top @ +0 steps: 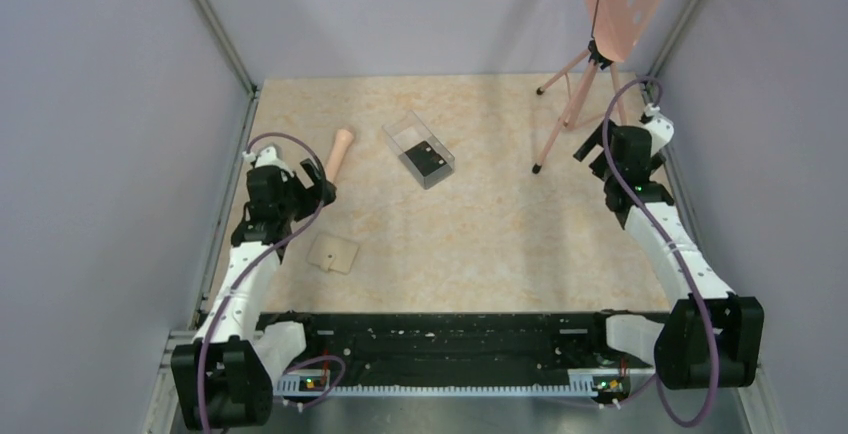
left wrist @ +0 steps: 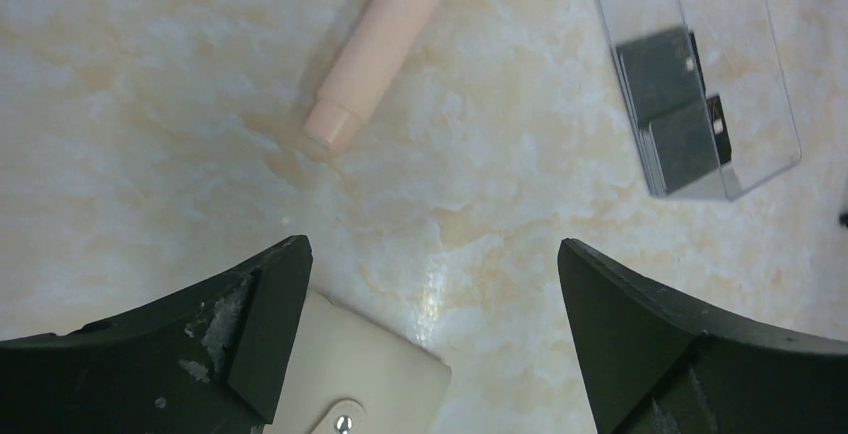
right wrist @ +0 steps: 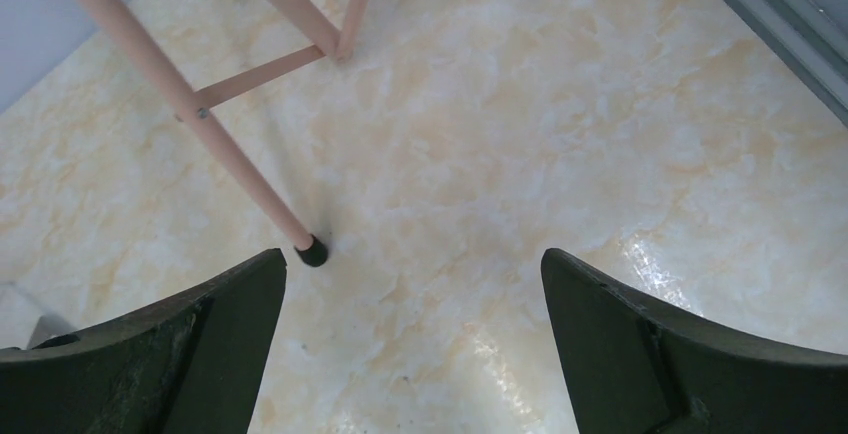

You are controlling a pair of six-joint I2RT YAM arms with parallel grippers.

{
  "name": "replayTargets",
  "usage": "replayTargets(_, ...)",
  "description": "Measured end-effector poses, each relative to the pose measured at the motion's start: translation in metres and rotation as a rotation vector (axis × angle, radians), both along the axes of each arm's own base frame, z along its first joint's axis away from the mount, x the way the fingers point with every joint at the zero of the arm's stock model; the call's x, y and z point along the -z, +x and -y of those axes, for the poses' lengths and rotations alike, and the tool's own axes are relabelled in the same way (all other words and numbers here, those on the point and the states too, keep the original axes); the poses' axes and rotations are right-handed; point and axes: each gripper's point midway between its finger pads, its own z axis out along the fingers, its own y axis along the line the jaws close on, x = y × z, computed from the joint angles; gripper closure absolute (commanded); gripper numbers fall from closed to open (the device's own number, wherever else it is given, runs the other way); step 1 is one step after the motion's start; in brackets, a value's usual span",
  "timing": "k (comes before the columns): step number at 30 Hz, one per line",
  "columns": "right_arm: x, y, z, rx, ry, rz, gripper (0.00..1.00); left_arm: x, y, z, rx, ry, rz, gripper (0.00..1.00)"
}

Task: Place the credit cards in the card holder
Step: Open the card holder at the center of the board.

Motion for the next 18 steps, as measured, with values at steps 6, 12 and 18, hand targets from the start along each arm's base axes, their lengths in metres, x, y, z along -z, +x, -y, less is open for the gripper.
replayTargets(6, -0.014, -0.014, -0.018, -0.073, 0.076, -0.007, 0.01, 0.032, -0.023, 0.027, 0.127, -0.089, -0.165, 0.01)
replayTargets(12, -0.004, -0.025, -0.029, -0.111, 0.12, -0.06, 0.01, 0.036, -0.032, 0.028, 0.143, -0.089, -0.218, 0.01)
replayTargets(18, 0.0, -0.033, -0.041, -0.171, 0.16, -0.091, 0.01, 0.026, -0.015, 0.025, 0.158, -0.063, -0.253, 0.01)
